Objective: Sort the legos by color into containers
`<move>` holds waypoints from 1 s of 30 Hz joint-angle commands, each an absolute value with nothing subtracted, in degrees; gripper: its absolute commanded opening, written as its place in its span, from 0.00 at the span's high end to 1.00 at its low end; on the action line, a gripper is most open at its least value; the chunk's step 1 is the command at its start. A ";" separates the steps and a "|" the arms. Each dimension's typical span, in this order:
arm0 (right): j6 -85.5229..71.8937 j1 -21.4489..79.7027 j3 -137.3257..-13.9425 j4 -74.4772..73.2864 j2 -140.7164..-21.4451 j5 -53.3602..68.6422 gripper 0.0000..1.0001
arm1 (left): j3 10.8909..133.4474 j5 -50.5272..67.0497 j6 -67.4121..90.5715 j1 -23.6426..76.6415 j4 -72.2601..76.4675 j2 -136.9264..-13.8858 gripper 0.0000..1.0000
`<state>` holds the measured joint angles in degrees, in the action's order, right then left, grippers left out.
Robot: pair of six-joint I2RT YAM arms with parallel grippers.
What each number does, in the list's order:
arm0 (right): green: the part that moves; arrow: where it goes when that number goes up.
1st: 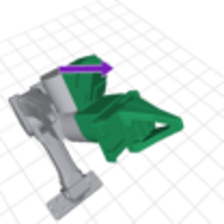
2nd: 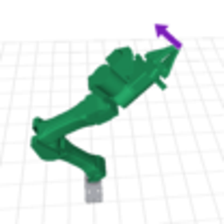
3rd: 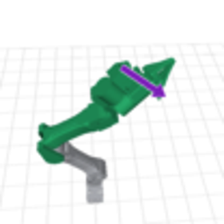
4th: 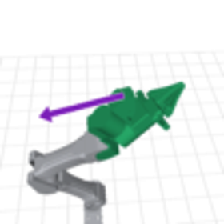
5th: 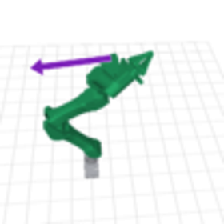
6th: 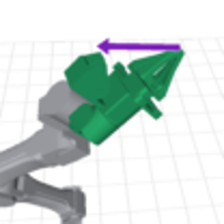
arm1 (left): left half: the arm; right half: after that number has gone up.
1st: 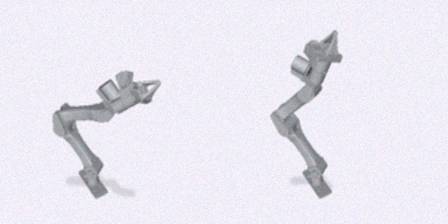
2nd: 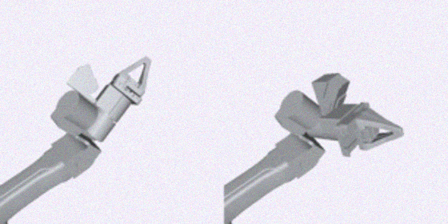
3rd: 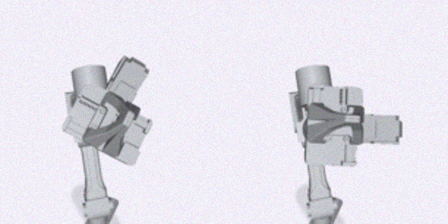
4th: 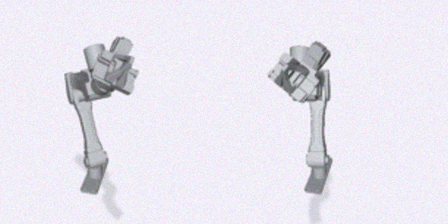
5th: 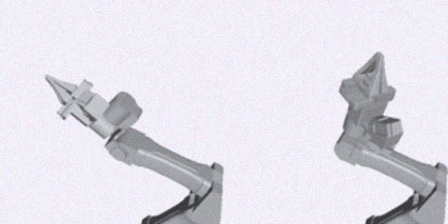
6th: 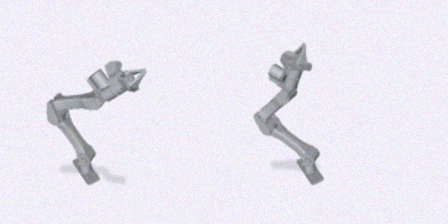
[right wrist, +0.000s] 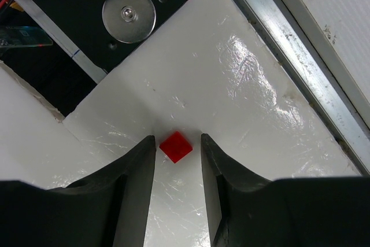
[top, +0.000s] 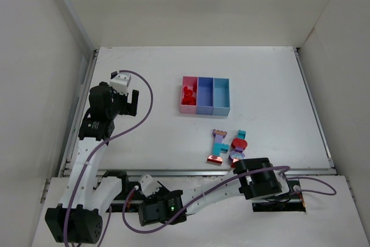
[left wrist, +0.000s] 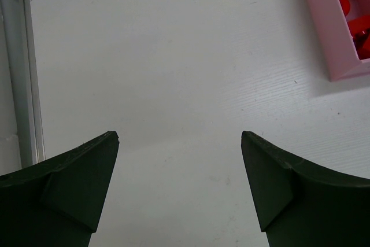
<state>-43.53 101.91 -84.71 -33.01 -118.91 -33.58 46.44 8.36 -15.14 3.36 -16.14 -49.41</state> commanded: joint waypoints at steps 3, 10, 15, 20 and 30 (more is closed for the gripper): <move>-44.74 101.25 -83.94 -34.37 -118.92 -32.52 0.58 | 47.20 8.26 -15.03 3.16 -15.47 -49.13 0.15; -45.26 101.25 -83.94 -33.84 -118.91 -31.46 0.59 | 47.20 8.26 -15.03 3.16 -15.47 -49.13 0.15; -46.40 101.25 -84.46 -34.45 -118.92 -30.94 0.59 | 47.20 8.26 -15.03 3.16 -15.47 -49.13 0.15; -47.54 101.25 -83.33 -34.98 -118.92 -30.94 0.59 | 47.20 8.26 -15.03 3.16 -15.47 -49.13 0.15; -48.69 101.78 -85.16 -39.37 -119.62 -30.94 0.59 | 47.20 8.26 -15.03 3.16 -15.47 -49.13 0.15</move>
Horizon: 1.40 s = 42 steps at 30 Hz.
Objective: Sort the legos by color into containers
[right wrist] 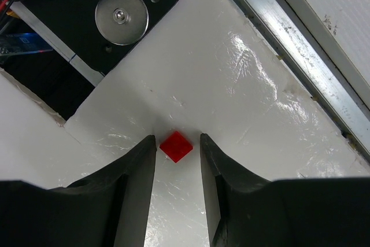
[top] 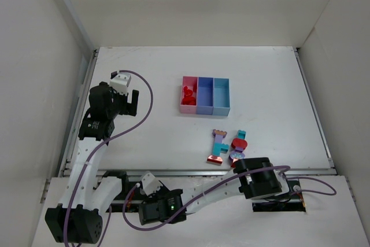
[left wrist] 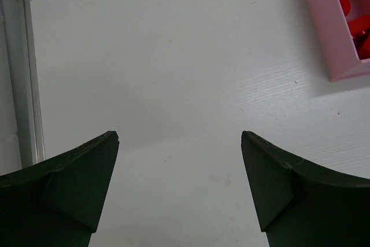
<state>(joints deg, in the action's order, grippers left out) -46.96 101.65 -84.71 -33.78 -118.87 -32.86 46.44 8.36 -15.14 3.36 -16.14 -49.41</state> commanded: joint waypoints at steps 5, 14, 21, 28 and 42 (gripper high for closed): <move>-49.22 101.78 -84.55 -39.99 -119.10 -30.94 0.56 | 47.20 8.26 -15.03 3.16 -15.47 -49.13 0.15; -49.22 101.78 -84.55 -39.99 -118.56 -30.94 0.56 | 47.20 8.26 -15.03 3.16 -15.47 -49.13 0.15; -48.60 102.83 -84.02 -39.99 -119.09 -29.79 0.56 | 47.20 8.79 -15.03 3.16 -15.47 -49.13 0.15; -48.60 102.83 -84.02 -39.99 -118.56 -29.79 0.56 | 47.72 8.79 -15.03 3.16 -15.47 -49.13 0.15; -46.85 102.83 -82.79 -36.39 -116.10 -28.04 0.58 | 47.72 8.79 -15.03 3.16 -15.47 -49.13 0.15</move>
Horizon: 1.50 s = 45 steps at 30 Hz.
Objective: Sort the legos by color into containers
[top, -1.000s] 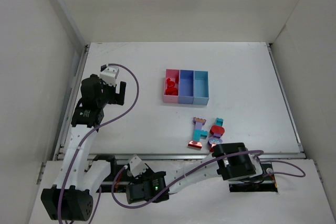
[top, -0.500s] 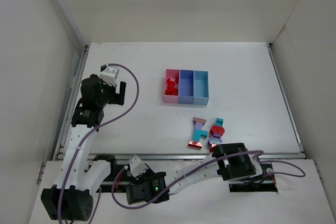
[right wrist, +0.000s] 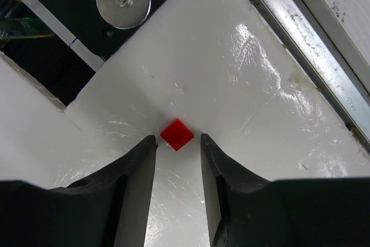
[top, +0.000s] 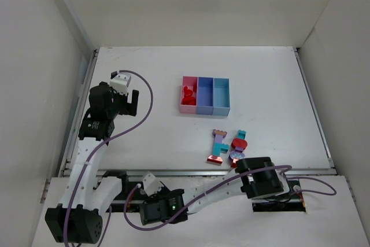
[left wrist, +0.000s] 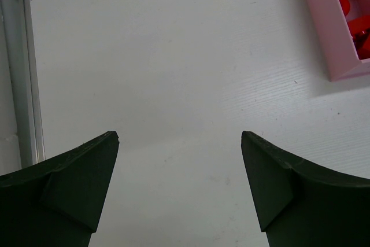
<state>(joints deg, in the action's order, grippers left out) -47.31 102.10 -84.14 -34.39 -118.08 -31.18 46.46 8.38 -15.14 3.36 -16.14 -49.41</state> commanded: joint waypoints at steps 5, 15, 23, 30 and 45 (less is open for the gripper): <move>-46.85 102.83 -82.27 -35.86 -116.10 -27.51 0.59 | 47.72 8.79 -15.03 3.16 -15.47 -49.13 0.15; -46.23 102.83 -85.43 -37.09 -118.91 -29.62 0.53 | 47.72 8.79 -15.03 3.16 -16.00 -49.13 0.15; -45.18 102.83 -85.43 -36.04 -118.92 -31.46 0.55 | 47.72 8.79 -15.03 3.16 -16.00 -49.13 0.15; -44.65 102.30 -86.57 -34.80 -120.06 -31.99 0.57 | 47.72 8.79 -15.03 3.16 -16.00 -49.13 0.15; -44.12 101.25 -86.57 -32.00 -120.06 -31.46 0.57 | 47.72 8.79 -15.03 3.16 -16.00 -49.13 0.15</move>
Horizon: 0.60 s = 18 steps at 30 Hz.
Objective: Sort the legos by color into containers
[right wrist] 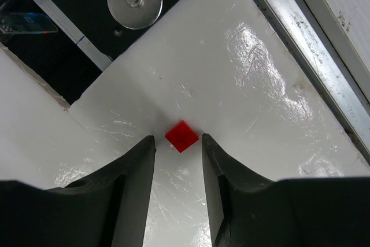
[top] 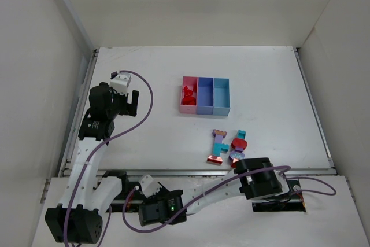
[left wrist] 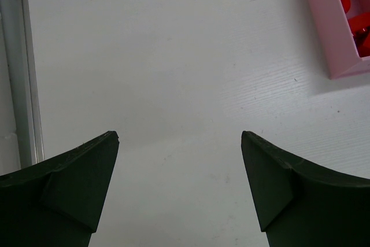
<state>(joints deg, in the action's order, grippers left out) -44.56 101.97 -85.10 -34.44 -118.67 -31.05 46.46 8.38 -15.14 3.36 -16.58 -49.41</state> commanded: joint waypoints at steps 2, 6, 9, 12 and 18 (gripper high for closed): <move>-44.12 101.25 -86.57 -31.99 -120.06 -30.85 0.57 | 47.72 8.79 -15.03 3.16 -16.00 -49.13 0.15; -44.12 101.25 -86.57 -31.46 -120.06 -30.32 0.57 | 47.72 8.79 -15.03 3.16 -16.00 -49.13 0.15; -44.12 101.25 -86.04 -31.46 -120.06 -30.32 0.57 | 47.72 8.79 -15.03 3.16 -16.00 -49.13 0.15; -44.12 101.25 -85.52 -31.46 -120.06 -30.32 0.57 | 47.72 8.79 -15.03 3.16 -16.00 -49.13 0.15; -44.12 100.72 -84.99 -31.46 -120.06 -29.79 0.70 | 47.72 8.79 -15.03 3.16 -16.00 -49.13 0.15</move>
<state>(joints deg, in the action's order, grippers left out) -44.25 101.30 -85.08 -32.93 -118.87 -30.44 46.46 8.38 -15.14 3.36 -16.58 -49.41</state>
